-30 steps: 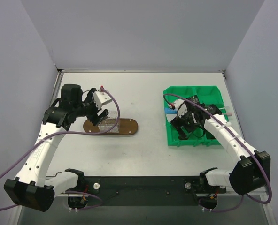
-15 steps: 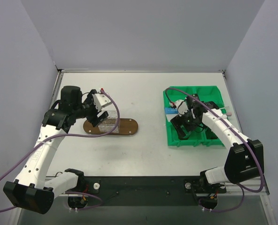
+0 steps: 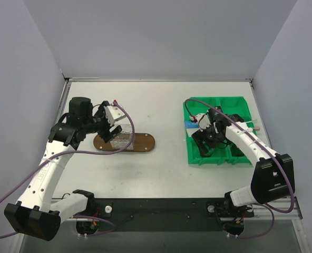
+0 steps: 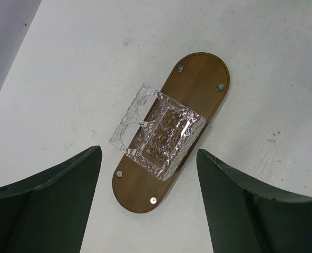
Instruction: Prepare toiletry sets of a toothbrush and toothpaste on the tray
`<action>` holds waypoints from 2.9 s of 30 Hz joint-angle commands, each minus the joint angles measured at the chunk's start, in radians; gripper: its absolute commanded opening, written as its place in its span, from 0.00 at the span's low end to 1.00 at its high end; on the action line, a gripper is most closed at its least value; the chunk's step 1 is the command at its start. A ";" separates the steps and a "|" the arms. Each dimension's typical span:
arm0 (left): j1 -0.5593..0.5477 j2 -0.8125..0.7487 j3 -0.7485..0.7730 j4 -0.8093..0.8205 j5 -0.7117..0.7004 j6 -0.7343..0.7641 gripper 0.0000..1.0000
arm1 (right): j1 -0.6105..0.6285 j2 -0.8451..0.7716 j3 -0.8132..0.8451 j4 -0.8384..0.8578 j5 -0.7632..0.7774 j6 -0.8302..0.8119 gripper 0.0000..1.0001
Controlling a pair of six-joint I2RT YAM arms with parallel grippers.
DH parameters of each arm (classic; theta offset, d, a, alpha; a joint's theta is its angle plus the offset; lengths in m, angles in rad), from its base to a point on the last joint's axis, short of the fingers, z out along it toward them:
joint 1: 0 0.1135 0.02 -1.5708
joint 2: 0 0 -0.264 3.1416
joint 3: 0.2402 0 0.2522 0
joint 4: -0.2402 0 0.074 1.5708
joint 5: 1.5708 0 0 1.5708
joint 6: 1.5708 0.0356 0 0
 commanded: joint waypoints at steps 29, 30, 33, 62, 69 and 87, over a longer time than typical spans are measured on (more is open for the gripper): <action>-0.011 0.057 0.056 0.194 0.110 -0.220 0.83 | -0.005 -0.153 0.281 -0.194 0.014 0.064 0.00; -0.016 0.065 0.053 0.210 0.123 -0.265 0.83 | -0.005 -0.158 0.302 -0.194 0.003 0.071 0.00; -0.019 0.084 0.038 0.287 0.193 -0.371 0.83 | -0.006 -0.174 0.353 -0.194 -0.041 0.092 0.00; -0.270 0.457 0.016 1.410 0.574 -1.417 0.82 | 0.003 -0.271 0.496 0.184 -0.541 0.382 0.00; -0.290 0.508 0.021 1.516 0.589 -1.516 0.76 | 0.004 -0.271 0.471 0.218 -0.572 0.434 0.00; -0.335 0.548 -0.056 1.836 0.589 -1.783 0.43 | 0.013 -0.302 0.395 0.307 -0.598 0.471 0.00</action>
